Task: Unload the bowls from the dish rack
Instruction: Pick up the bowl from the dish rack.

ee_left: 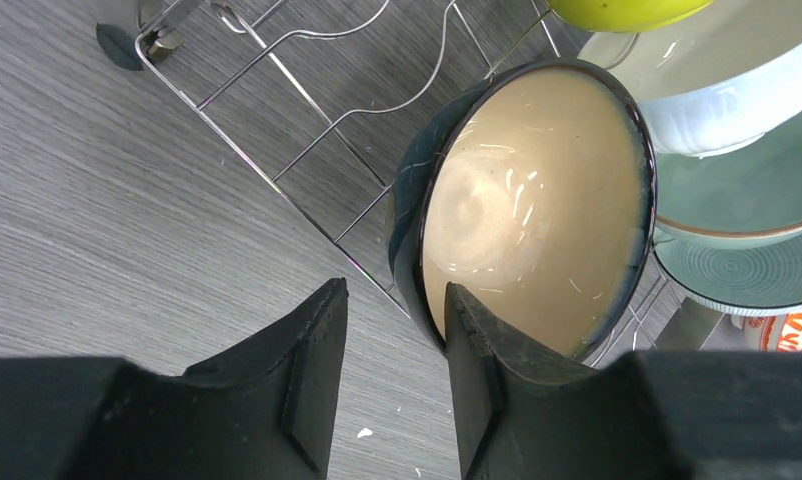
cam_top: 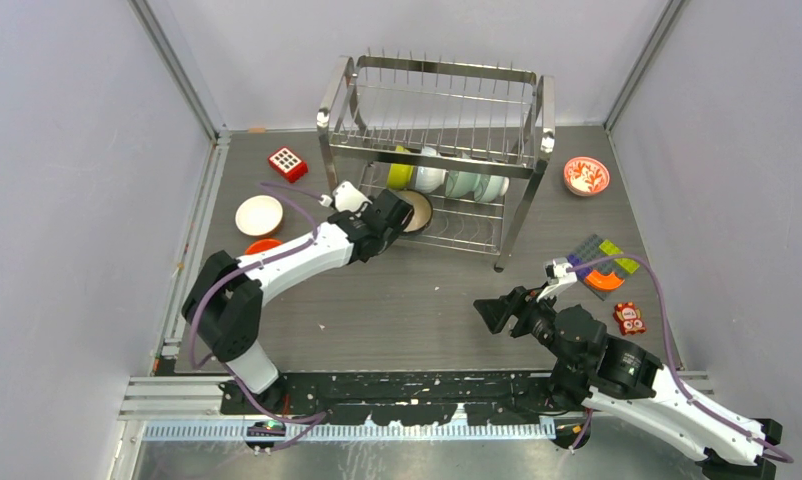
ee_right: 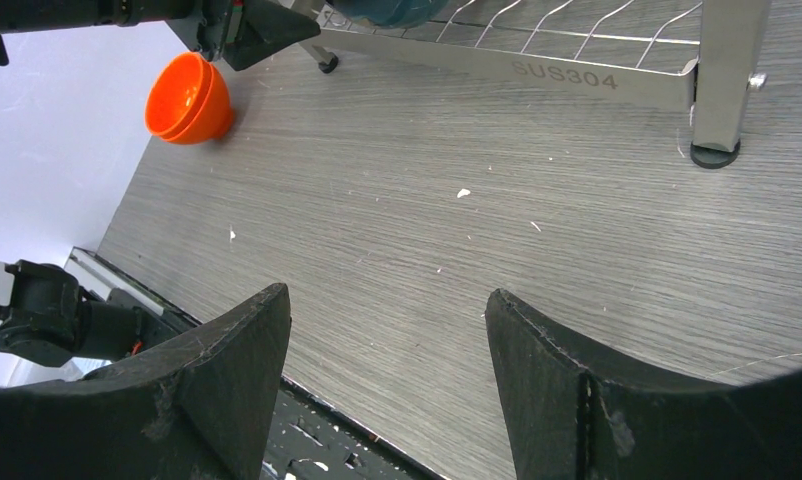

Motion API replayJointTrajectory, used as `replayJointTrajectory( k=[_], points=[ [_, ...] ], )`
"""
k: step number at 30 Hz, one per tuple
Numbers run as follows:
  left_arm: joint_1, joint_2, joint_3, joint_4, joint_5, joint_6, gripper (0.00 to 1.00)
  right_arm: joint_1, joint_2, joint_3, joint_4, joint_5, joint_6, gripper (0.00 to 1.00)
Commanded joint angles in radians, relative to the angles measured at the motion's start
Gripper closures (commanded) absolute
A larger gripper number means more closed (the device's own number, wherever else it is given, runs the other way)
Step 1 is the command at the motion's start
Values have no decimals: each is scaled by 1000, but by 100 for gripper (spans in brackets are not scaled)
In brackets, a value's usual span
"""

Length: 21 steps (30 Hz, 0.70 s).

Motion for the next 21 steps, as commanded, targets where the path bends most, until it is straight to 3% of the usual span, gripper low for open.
replayJointTrajectory(
  k=[1,8,19,21],
  points=[
    [-1,18,23,33,-48,-13,59,5,-9,1,9,11,8,25],
    [-1,25,23,59,-44,-4,68,4,-2,3,9,15,7,25],
    [-1,8,12,102,-36,35,99,4,1,9,6,18,10,25],
    [-1,-5,7,114,-37,45,100,5,1,9,7,18,10,25]
  ],
)
